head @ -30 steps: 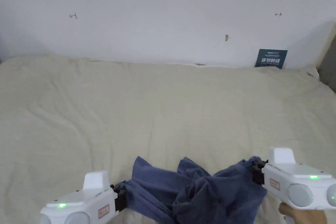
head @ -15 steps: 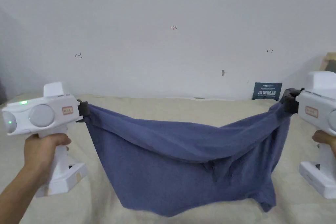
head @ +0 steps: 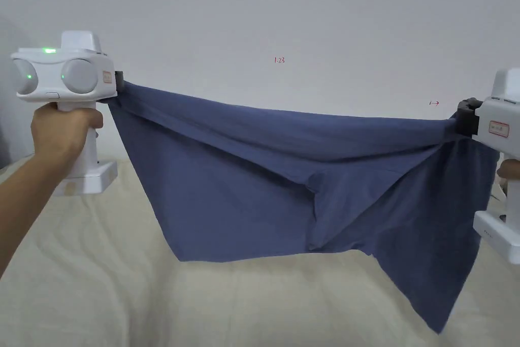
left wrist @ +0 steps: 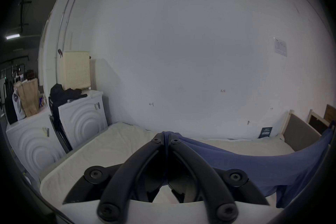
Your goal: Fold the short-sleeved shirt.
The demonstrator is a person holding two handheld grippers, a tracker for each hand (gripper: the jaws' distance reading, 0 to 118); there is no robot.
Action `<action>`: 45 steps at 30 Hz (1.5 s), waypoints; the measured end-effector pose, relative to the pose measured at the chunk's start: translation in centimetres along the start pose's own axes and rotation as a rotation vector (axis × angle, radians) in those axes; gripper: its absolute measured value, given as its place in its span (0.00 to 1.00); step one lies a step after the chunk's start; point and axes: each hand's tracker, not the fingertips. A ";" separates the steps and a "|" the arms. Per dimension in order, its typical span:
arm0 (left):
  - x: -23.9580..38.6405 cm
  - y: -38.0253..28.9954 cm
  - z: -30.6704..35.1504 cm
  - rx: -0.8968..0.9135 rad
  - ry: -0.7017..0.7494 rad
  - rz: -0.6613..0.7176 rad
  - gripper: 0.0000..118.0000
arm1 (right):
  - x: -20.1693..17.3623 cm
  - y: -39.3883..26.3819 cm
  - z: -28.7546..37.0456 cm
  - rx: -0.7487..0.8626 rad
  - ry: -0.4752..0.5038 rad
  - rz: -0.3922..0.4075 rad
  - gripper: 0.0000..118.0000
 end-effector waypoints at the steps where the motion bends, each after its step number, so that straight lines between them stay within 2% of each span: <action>1: 0.1 -0.1 -0.4 0.002 0.010 -0.001 0.03 | -0.3 -0.4 -0.6 -0.005 0.003 0.002 0.11; 8: 0.0 -4.5 -3.8 -0.013 0.043 -0.084 0.03 | -3.0 -5.5 -4.6 -0.073 0.043 0.024 0.11; 14: -0.9 -11.5 -5.1 -0.121 0.050 -0.138 0.03 | -4.4 -11.6 -7.6 -0.181 0.066 0.006 0.11; 19: -3.0 -18.3 -3.9 -0.231 0.049 -0.138 0.03 | -5.3 -17.1 -6.9 -0.280 0.076 -0.033 0.11; 24: -5.3 -25.0 0.9 -0.323 0.025 -0.142 0.03 | -5.3 -22.9 -3.5 -0.364 0.075 -0.062 0.11; 32: -8.8 -34.6 10.8 -0.493 -0.021 -0.130 0.03 | -4.4 -30.5 6.4 -0.484 0.095 -0.098 0.11; 41: -11.1 -41.2 19.6 -0.626 0.007 -0.118 0.03 | -3.3 -36.7 16.5 -0.557 0.088 -0.147 0.11; 45: -11.8 -43.2 22.2 -0.718 0.025 -0.136 0.03 | -2.9 -39.3 19.2 -0.632 0.079 -0.144 0.11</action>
